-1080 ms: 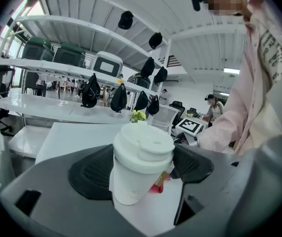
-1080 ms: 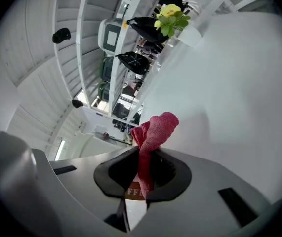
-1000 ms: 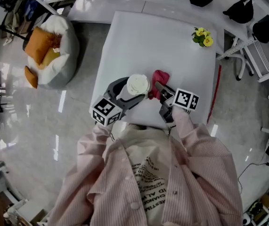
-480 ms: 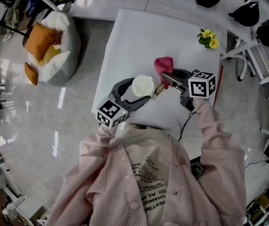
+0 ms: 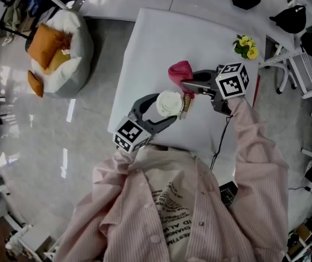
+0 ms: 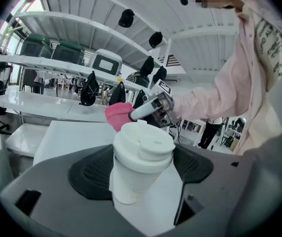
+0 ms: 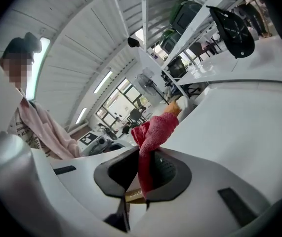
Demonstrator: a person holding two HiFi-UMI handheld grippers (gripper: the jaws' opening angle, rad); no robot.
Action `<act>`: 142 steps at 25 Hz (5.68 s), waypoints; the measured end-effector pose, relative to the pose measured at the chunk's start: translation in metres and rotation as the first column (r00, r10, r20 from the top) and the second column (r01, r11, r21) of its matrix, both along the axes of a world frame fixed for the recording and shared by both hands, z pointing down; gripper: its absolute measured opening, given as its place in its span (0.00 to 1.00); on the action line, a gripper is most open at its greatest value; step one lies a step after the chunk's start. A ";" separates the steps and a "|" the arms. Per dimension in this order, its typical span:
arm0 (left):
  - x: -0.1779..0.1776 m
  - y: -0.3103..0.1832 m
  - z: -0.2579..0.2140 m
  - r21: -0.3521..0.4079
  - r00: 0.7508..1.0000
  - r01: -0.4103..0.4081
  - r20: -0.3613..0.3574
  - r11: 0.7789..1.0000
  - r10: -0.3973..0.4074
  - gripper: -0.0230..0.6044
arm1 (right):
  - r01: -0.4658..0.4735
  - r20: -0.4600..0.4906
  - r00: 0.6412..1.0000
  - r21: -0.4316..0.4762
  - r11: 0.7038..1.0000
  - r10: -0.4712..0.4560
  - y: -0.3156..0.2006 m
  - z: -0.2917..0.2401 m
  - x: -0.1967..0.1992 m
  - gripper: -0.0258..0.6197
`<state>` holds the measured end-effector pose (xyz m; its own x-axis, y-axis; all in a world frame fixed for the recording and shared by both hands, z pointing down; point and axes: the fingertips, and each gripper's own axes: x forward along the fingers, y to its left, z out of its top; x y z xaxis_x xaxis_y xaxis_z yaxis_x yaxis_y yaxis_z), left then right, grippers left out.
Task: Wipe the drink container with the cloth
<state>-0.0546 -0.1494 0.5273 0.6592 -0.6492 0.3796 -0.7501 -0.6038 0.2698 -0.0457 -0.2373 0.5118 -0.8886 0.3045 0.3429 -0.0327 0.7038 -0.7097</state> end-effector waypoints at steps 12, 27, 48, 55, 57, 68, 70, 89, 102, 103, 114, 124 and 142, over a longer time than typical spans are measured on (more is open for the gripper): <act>-0.002 0.000 -0.002 0.001 1.000 -0.012 -0.015 1.000 0.012 0.63 | 0.281 -0.030 0.957 -0.162 0.946 -0.290 0.018 0.005 -0.030 0.10; -0.001 -0.001 0.001 -0.005 1.000 -0.015 -0.020 1.000 0.015 0.63 | 0.425 -0.058 0.884 -0.320 0.847 -0.465 0.029 0.013 -0.036 0.10; 0.000 -0.001 0.000 -0.009 1.000 -0.016 -0.019 1.000 0.016 0.63 | 0.469 -0.068 0.828 -0.459 0.755 -0.556 0.036 0.048 -0.044 0.10; 0.000 0.000 0.000 -0.012 1.000 -0.016 -0.024 1.000 0.016 0.63 | 0.478 -0.101 0.807 -0.467 0.743 -0.582 0.041 0.066 -0.050 0.10; -0.001 -0.001 -0.001 -0.013 1.000 -0.017 -0.025 1.000 0.017 0.63 | 0.479 -0.111 0.801 -0.469 0.742 -0.588 0.042 0.070 -0.052 0.10; -0.001 -0.001 -0.001 -0.019 0.999 -0.015 -0.030 1.000 0.015 0.63 | 0.471 -0.158 0.788 -0.469 0.747 -0.595 0.047 0.096 -0.059 0.10; -0.001 -0.001 0.000 -0.020 0.999 -0.015 -0.033 1.000 0.014 0.63 | 0.466 -0.169 0.787 -0.467 0.752 -0.593 0.048 0.101 -0.060 0.10; -0.001 -0.001 -0.001 -0.016 0.999 -0.014 -0.035 1.000 0.014 0.63 | 0.438 -0.289 0.790 -0.350 0.828 -0.540 0.050 0.138 -0.062 0.10; -0.002 0.000 -0.002 0.014 1.000 -0.021 0.018 1.000 0.021 0.64 | 0.350 -0.211 0.895 -0.213 0.912 -0.393 0.035 0.105 -0.055 0.10; -0.004 0.001 -0.003 0.017 1.000 -0.016 0.022 1.000 0.016 0.64 | 0.330 -0.199 0.909 -0.192 0.924 -0.366 0.033 0.100 -0.055 0.10; -0.026 0.017 -0.037 0.078 0.993 0.112 0.017 0.991 -0.114 0.63 | -0.085 0.082 0.994 0.179 0.980 0.071 -0.016 0.016 -0.034 0.10; -0.036 0.022 -0.078 0.173 0.975 0.203 0.059 0.964 -0.216 0.30 | -0.415 0.297 0.902 0.399 0.818 0.313 0.000 -0.076 0.019 0.10; -0.039 0.020 -0.122 0.275 0.959 0.251 0.060 0.928 -0.277 0.05 | -0.685 0.455 0.728 0.468 0.559 0.513 0.053 -0.150 0.102 0.10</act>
